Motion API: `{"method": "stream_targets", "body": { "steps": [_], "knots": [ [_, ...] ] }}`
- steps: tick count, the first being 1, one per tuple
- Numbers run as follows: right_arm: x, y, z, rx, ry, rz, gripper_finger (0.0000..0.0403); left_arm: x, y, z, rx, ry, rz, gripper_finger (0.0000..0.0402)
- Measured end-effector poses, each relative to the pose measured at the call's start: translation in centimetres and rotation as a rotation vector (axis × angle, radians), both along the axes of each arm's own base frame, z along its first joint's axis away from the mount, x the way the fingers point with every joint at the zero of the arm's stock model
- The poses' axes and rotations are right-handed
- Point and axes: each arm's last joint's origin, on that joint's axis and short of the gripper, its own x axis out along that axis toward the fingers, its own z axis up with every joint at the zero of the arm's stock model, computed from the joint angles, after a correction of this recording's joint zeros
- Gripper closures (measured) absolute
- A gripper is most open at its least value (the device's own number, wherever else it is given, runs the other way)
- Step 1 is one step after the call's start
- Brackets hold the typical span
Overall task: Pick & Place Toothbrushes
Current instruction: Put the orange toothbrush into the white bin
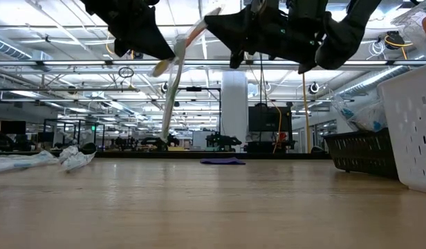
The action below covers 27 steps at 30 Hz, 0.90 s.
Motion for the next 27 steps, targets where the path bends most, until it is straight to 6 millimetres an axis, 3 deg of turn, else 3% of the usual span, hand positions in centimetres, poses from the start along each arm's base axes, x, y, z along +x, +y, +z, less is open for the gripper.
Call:
{"method": "stream_targets", "body": {
  "steps": [18, 27],
  "knots": [
    [0.0, 0.2, -0.2, -0.049, 0.038, 0.004, 0.039, -1.1, 0.7, -1.3, -0.047, 0.141, 0.108, 0.0378],
    [-1.7, 1.0, 1.5, -0.093, 0.088, 0.04, 0.039, -1.9, 1.0, -1.8, 0.003, 0.224, 0.146, 0.0342]
  ]
}}
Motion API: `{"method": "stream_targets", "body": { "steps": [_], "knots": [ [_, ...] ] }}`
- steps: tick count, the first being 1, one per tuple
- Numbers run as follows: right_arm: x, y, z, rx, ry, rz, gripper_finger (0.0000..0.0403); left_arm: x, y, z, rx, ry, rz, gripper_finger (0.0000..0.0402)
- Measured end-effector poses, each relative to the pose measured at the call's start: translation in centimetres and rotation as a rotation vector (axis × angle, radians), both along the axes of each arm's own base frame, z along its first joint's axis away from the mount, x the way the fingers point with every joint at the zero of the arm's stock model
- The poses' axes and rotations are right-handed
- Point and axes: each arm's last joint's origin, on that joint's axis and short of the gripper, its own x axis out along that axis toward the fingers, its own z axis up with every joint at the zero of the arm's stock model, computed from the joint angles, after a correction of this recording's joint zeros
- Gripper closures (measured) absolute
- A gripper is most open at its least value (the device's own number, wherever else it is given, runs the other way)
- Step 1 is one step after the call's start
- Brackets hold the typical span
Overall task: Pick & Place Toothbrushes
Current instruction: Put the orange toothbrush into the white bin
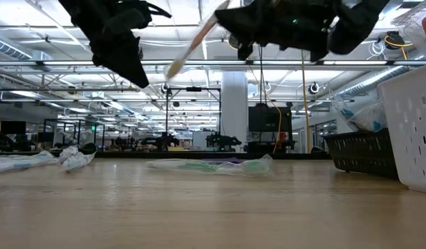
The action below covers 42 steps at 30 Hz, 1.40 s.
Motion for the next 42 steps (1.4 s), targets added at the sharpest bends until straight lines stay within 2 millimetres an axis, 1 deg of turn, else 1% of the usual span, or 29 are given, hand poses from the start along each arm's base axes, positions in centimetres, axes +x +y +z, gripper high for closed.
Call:
{"method": "stream_targets", "body": {
  "steps": [2, 6, 9, 12, 17, 22, 27, 33, 39, 42],
  "knots": [
    [-0.9, 0.8, 0.7, -0.025, 0.019, 0.018, 0.039, 0.0, 0.0, 0.0, 0.001, -0.006, 0.014, 0.034],
    [-3.3, 2.8, 1.2, -0.075, 0.109, 0.069, 0.039, -0.1, 0.1, -0.3, 0.017, -0.004, 0.026, 0.0339],
    [-5.4, 4.6, 2.3, -0.115, 0.141, 0.064, 0.039, -0.2, 0.1, -0.6, 0.021, -0.007, 0.027, 0.0339],
    [-7.3, 6.4, 2.9, -0.163, 0.196, 0.063, 0.039, -0.2, 0.2, -1.1, 0.029, -0.017, 0.036, 0.0339],
    [-10.2, 9.0, 3.9, -0.181, 0.238, 0.069, 0.039, -0.3, 0.2, -1.5, 0.026, -0.025, 0.046, 0.0339],
    [-12.6, 11.0, 4.2, -0.177, 0.291, 0.111, 0.039, -0.1, 0.1, -1.3, 0.014, -0.055, 0.053, 0.0339],
    [-14.6, 12.9, 4.4, -0.187, 0.305, 0.181, 0.039, 0.0, 0.1, -1.2, 0.013, -0.07, 0.051, 0.0339],
    [-16.8, 14.5, 4.9, -0.157, 0.308, 0.253, 0.039, 0.0, 0.1, -1.2, 0.01, -0.072, 0.054, 0.0339],
    [-18.5, 15.9, 4.3, -0.139, 0.397, 0.268, 0.039, 0.2, 0.1, -1.1, 0.005, -0.091, 0.055, 0.0339],
    [-19.1, 16.6, 4.3, -0.141, 0.435, 0.295, 0.039, 0.3, 0.1, -1.0, 0.001, -0.109, 0.055, 0.0339]
  ]
}}
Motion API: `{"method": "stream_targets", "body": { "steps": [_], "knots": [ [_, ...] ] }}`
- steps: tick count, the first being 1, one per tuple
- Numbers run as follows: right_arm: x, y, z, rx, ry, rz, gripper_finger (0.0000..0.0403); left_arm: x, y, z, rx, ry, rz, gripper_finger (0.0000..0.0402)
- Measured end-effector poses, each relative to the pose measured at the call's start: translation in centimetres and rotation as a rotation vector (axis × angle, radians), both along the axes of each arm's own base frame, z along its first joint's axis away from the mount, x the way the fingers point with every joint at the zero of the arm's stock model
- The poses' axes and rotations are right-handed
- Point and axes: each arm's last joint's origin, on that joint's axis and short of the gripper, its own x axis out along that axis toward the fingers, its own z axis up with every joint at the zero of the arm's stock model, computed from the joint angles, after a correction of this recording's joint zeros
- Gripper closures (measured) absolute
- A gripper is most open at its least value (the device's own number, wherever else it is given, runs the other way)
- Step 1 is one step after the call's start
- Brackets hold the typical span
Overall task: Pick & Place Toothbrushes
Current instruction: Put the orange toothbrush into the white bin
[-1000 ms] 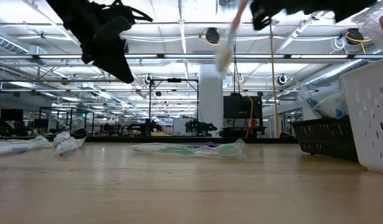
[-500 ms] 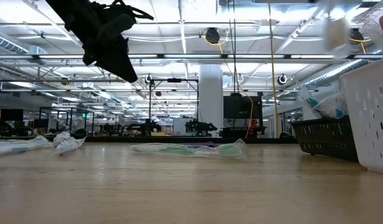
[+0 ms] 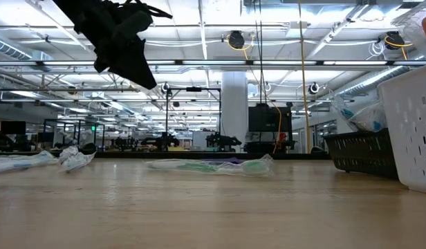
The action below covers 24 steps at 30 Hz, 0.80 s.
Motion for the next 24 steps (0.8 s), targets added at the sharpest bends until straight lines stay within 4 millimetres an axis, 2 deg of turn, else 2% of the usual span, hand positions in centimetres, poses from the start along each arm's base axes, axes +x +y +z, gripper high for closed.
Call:
{"method": "stream_targets", "body": {
  "steps": [8, 18, 24],
  "knots": [
    [-1.0, 1.3, -0.4, -0.049, 0.077, 0.066, 0.039, 0.0, 0.0, 0.1, -0.003, -0.009, 0.001, 0.0339],
    [-0.7, 2.0, -2.6, -0.154, 0.217, 0.048, 0.039, 0.1, 0.0, 0.2, -0.006, -0.023, 0.001, 0.0339],
    [-0.6, 2.1, -2.9, -0.169, 0.228, 0.048, 0.0388, 0.1, 0.0, 0.2, -0.006, -0.023, 0.001, 0.0339]
  ]
}}
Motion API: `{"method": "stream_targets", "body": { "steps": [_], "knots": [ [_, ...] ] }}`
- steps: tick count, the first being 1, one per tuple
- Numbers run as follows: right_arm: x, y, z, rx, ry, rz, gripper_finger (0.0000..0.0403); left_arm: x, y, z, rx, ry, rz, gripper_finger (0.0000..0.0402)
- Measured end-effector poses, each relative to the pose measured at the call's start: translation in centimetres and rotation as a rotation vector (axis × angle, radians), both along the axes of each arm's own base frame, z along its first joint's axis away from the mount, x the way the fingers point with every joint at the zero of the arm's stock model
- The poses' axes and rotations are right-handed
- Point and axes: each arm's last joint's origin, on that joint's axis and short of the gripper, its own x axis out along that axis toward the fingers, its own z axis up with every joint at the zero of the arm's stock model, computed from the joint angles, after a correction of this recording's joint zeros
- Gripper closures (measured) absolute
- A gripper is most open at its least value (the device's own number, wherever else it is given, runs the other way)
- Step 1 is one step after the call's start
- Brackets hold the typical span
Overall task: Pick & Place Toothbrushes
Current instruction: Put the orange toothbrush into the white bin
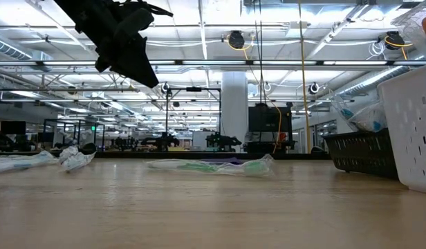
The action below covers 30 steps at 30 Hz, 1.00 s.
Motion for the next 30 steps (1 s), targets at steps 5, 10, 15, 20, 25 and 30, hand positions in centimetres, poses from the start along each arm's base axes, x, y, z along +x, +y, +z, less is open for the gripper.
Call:
{"method": "stream_targets", "body": {
  "steps": [5, 10, 15, 20, 25, 30],
  "knots": [
    [0.0, 0.0, 0.0, 0.006, -0.001, 0.0, 0.0374, 0.0, 0.0, 0.0, 0.0, 0.0, 0.0, 0.0339],
    [0.1, -0.1, -0.9, 0.024, 0.022, -0.029, 0.0344, 0.0, 0.0, 0.0, 0.0, 0.0, 0.0, 0.0339],
    [0.3, -0.2, -0.9, 0.042, 0.01, -0.041, 0.0309, 0.0, 0.0, 0.0, 0.0, 0.0, 0.0, 0.0339],
    [0.3, -0.2, -0.9, 0.042, 0.01, -0.041, 0.0274, 0.0, 0.0, 0.0, 0.0, 0.0, 0.0, 0.0339],
    [0.3, -0.2, -1.0, 0.042, 0.011, -0.041, 0.0249, 0.0, 0.0, 0.0, 0.0, 0.0, 0.0, 0.0339],
    [0.3, -0.2, -1.3, 0.045, 0.016, -0.044, 0.0235, 0.0, 0.0, 0.0, 0.0, 0.0, 0.0, 0.0339]
  ]
}}
